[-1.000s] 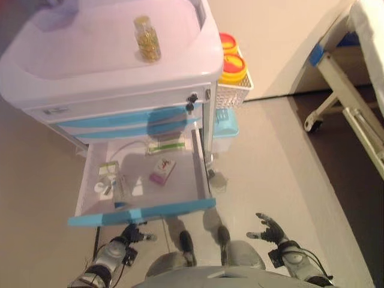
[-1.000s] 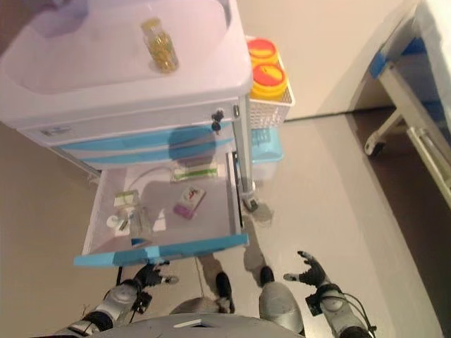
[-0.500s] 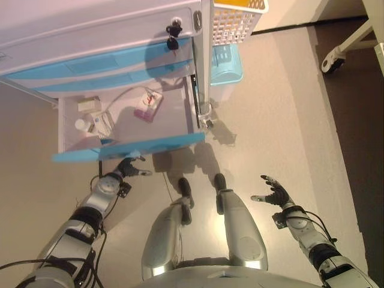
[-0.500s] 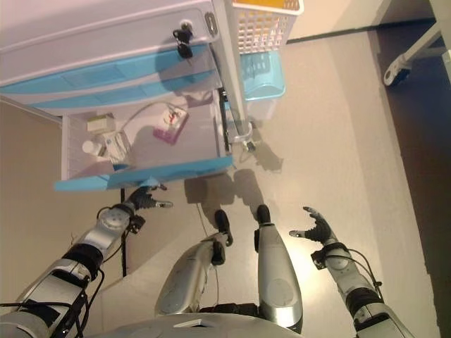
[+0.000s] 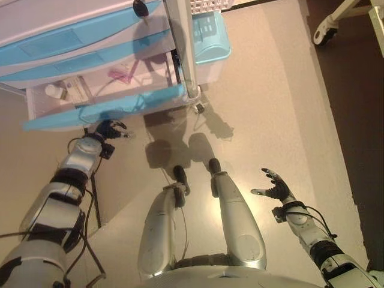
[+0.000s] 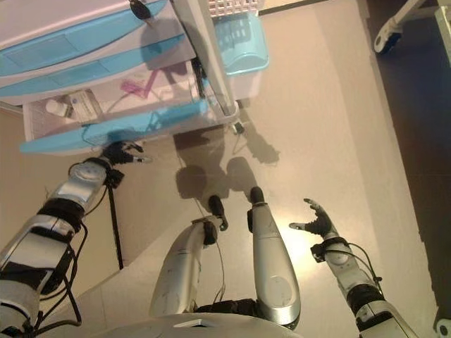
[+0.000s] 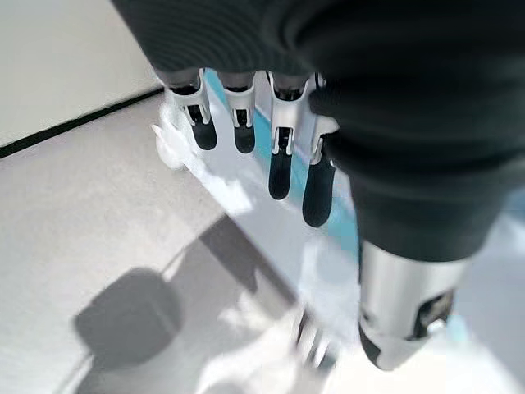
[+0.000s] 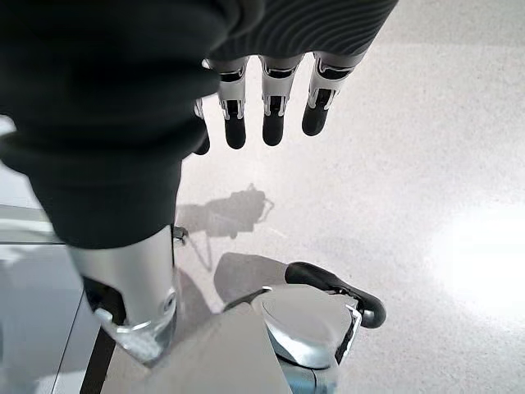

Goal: Open the drawer and pick up the medicine

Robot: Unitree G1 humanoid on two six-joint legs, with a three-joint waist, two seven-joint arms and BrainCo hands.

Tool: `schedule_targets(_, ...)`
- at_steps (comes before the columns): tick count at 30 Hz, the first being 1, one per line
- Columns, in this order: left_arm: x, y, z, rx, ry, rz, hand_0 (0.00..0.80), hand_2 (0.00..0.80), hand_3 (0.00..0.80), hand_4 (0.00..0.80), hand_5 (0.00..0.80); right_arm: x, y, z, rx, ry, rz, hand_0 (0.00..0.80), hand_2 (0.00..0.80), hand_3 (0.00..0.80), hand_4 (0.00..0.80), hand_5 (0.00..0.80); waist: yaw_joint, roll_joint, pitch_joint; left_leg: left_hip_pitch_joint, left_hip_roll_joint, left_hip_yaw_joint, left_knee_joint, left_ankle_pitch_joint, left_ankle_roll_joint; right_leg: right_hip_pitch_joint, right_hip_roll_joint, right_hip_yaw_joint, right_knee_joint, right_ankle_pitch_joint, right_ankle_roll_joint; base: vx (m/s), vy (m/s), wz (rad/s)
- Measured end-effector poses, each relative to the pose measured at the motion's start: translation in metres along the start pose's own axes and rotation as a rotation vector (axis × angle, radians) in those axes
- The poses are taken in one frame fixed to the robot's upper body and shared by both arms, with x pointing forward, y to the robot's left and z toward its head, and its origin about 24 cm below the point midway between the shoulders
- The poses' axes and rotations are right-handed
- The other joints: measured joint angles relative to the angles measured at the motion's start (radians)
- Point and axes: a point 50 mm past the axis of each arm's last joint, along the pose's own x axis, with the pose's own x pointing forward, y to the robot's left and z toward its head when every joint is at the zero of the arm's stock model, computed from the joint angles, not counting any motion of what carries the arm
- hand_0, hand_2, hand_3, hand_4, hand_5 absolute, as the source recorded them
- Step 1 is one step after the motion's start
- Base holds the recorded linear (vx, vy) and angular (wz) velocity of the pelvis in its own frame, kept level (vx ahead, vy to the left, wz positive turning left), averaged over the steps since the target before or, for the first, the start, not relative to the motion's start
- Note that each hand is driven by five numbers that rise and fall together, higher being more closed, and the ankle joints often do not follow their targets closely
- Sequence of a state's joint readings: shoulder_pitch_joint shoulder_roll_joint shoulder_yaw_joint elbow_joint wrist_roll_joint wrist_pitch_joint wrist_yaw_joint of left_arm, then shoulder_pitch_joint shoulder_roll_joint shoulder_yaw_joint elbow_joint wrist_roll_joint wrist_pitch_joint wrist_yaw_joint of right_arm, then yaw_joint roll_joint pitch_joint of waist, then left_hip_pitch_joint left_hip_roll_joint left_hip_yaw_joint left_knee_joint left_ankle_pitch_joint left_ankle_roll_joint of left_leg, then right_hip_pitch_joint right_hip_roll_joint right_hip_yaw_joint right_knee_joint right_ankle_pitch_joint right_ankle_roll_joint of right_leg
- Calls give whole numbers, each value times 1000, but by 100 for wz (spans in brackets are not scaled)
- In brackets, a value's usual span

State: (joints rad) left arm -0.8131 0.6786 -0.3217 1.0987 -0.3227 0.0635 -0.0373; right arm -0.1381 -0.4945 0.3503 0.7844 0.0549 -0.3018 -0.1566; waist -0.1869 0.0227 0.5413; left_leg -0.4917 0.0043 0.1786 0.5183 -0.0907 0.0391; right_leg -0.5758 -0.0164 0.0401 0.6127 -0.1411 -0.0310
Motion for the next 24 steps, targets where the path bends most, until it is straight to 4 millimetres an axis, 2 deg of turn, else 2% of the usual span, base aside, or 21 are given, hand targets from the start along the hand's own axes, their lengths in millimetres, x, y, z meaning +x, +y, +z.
schedule_targets(5,2,18,17,-184,-29,147,0,0,0,0,0,-2,8,0,-13,-3,26,0,0,0,0,0,-23,-4,1,-29,11,2,19,-4,1,-24,14,10,-2,3,3,11,8,-8)
schedule_targets(9,2,24,33,-227,-86,214,0,0,0,0,0,-2,9,1,-15,-8,25,0,0,0,0,0,-32,-8,3,-40,11,5,19,-8,-3,-31,31,32,-14,12,7,19,3,-4)
schedule_targets(14,1,30,49,-260,-140,300,0,0,0,0,0,-1,13,3,-22,-19,25,0,0,0,0,0,-36,-16,6,-46,14,8,12,-12,1,-27,46,38,-48,30,9,-3,-9,-7)
schedule_targets(17,0,32,50,-265,-140,349,0,0,0,0,0,-1,14,3,-25,-19,30,0,0,0,0,0,-36,-21,6,-45,12,8,-1,-12,4,-23,46,43,-69,41,15,3,-6,-6)
schedule_targets(24,-2,42,59,-314,-160,474,0,0,0,0,0,-2,24,6,-33,-34,58,0,0,0,0,0,-37,-68,10,-47,11,17,-8,-14,14,-14,49,61,-112,57,37,45,6,-5)
